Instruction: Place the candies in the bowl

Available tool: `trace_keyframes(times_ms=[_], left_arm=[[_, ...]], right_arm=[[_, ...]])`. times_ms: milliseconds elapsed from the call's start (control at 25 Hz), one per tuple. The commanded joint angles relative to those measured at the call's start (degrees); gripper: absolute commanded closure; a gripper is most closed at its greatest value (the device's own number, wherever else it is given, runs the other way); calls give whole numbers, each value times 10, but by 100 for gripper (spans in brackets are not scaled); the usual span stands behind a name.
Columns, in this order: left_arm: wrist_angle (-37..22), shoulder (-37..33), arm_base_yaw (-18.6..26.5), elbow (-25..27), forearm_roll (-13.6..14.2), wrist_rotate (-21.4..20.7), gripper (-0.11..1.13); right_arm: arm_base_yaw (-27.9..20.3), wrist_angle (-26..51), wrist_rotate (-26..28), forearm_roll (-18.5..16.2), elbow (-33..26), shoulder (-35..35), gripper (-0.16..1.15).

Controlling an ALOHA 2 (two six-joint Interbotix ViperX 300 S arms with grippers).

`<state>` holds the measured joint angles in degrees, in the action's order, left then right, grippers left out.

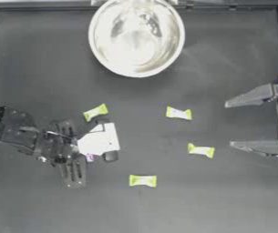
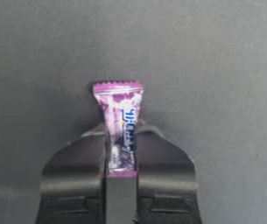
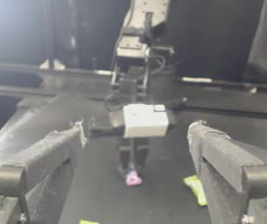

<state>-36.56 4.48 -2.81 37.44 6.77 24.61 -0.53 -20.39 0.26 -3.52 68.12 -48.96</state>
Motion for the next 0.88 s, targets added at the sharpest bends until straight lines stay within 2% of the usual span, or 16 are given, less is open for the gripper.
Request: trace_keyframes(times_ms=[40,280,440,640,880], left_arm=[[3,-40,4,-20,2,-20,67],[4,-120,41,-51,13,-79,68],[11,-152,90,-73,22,-122,68],[22,-150,157,-119,20,-201,69],[40,-102,238,-187,11,-274,69]], right_arm=[[0,-2,-1,0,-14,3,-2],[-1,-2,0,2,-13,3,-2],[0,-2,0,3,-12,4,-2],[-1,-1,1,4,-11,3,-2],[-1,-1,1,8,-11,3,-2]])
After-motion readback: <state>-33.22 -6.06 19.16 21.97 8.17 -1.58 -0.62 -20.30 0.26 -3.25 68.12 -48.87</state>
